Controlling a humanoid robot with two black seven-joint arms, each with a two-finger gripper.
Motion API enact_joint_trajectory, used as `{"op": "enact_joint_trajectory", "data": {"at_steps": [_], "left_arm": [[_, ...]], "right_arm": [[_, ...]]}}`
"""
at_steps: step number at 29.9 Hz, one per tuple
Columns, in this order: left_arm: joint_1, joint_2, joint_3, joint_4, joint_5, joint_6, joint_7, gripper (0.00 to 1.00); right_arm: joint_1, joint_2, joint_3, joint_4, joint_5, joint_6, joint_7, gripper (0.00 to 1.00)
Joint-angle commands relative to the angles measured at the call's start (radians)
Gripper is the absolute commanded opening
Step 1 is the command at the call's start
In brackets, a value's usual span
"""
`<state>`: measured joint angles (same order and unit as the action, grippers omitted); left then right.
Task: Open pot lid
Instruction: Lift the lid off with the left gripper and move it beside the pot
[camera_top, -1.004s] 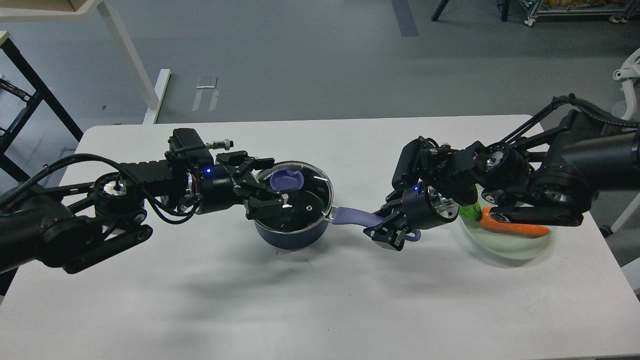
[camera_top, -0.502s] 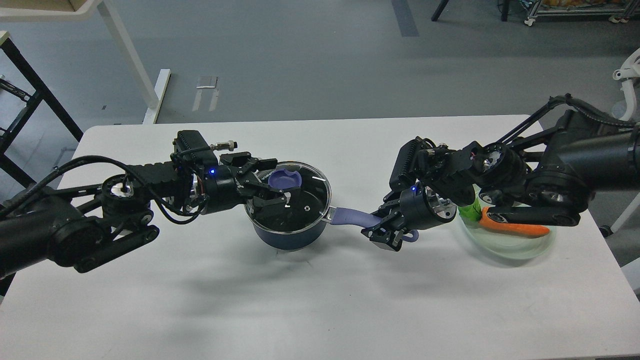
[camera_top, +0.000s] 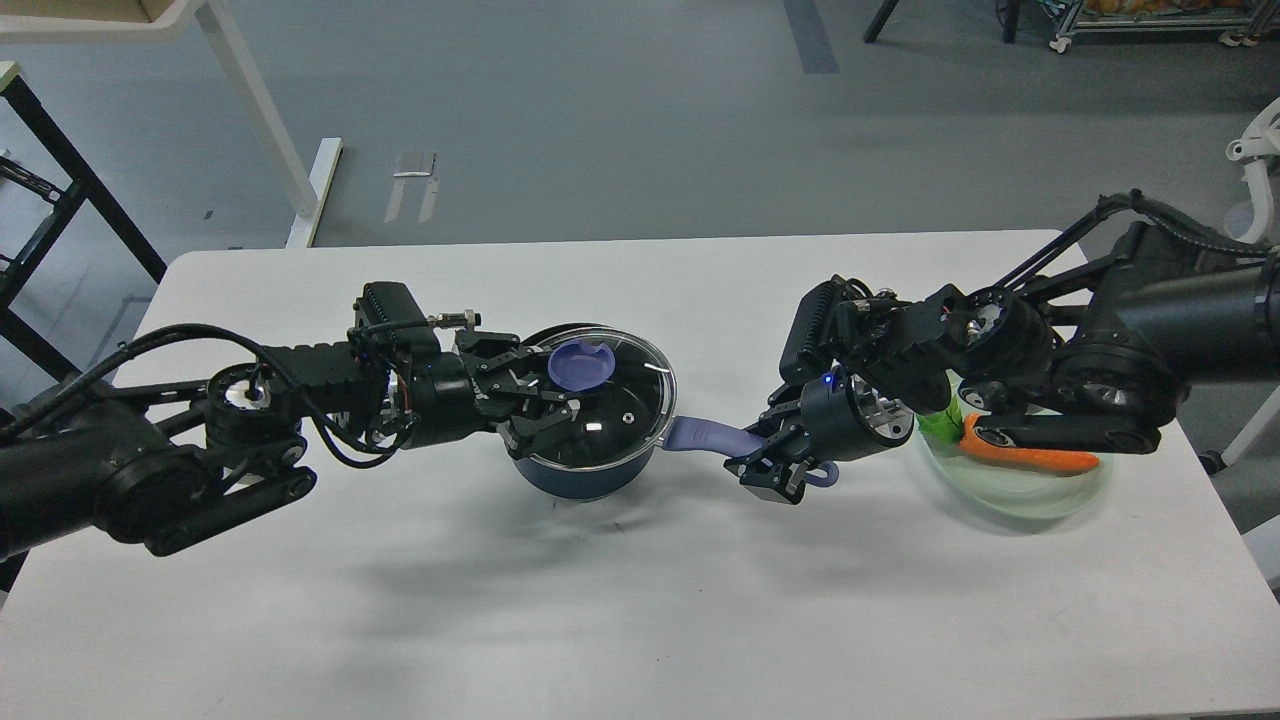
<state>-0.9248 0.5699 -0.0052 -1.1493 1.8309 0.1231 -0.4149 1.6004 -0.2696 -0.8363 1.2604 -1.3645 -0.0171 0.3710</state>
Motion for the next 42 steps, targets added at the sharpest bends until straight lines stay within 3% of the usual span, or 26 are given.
{"op": "enact_joint_trajectory", "data": {"at_steps": [1, 9, 14, 25, 34, 42], "left_arm": [[-0.008, 0.004, -0.006, 0.000, -0.004, 0.003, -0.002, 0.37], [-0.066, 0.080, -0.009, -0.020, -0.045, 0.007, -0.036, 0.34], [-0.072, 0.194, -0.006, -0.026, -0.047, 0.013, -0.074, 0.34], [0.078, 0.447, 0.060, -0.010, -0.068, 0.168, -0.074, 0.34], [0.254, 0.423, 0.086, 0.193, -0.127, 0.279, -0.074, 0.34], [0.279, 0.346, 0.090, 0.281, -0.136, 0.296, -0.074, 0.36]], "right_arm": [[0.001, 0.000, -0.001, -0.001, -0.001, 0.000, 0.000, 0.23], [-0.001, -0.003, -0.001, -0.010, -0.001, 0.000, 0.000, 0.23], [-0.001, -0.003, 0.002, -0.021, -0.001, 0.000, 0.000, 0.23], [-0.010, 0.000, 0.002, -0.032, -0.001, 0.000, 0.000, 0.23], [-0.019, 0.000, 0.003, -0.044, -0.001, 0.000, 0.002, 0.23], [-0.017, 0.007, 0.003, -0.045, -0.001, 0.000, 0.002, 0.23]]}}
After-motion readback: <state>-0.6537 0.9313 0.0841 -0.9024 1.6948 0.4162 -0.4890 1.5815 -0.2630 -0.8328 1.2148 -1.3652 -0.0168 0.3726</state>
